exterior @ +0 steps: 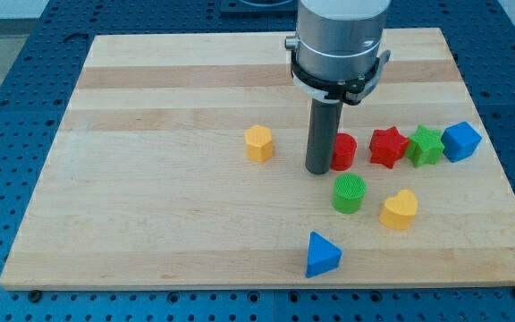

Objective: Slide the yellow hexagon towards the red circle

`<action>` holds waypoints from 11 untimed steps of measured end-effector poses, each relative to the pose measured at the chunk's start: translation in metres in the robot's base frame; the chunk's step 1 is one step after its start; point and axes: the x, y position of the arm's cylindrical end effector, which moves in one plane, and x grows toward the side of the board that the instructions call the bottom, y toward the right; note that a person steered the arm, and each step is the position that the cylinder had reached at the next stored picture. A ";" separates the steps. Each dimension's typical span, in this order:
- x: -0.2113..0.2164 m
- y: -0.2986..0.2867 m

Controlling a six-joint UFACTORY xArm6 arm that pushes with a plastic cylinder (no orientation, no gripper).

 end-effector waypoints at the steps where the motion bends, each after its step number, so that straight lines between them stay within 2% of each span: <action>1: 0.015 -0.026; 2: 0.031 -0.079; 3: 0.020 -0.139; 4: -0.016 -0.171; 5: -0.043 -0.170; 8: -0.049 -0.076; 9: -0.050 -0.068; 11: -0.043 -0.138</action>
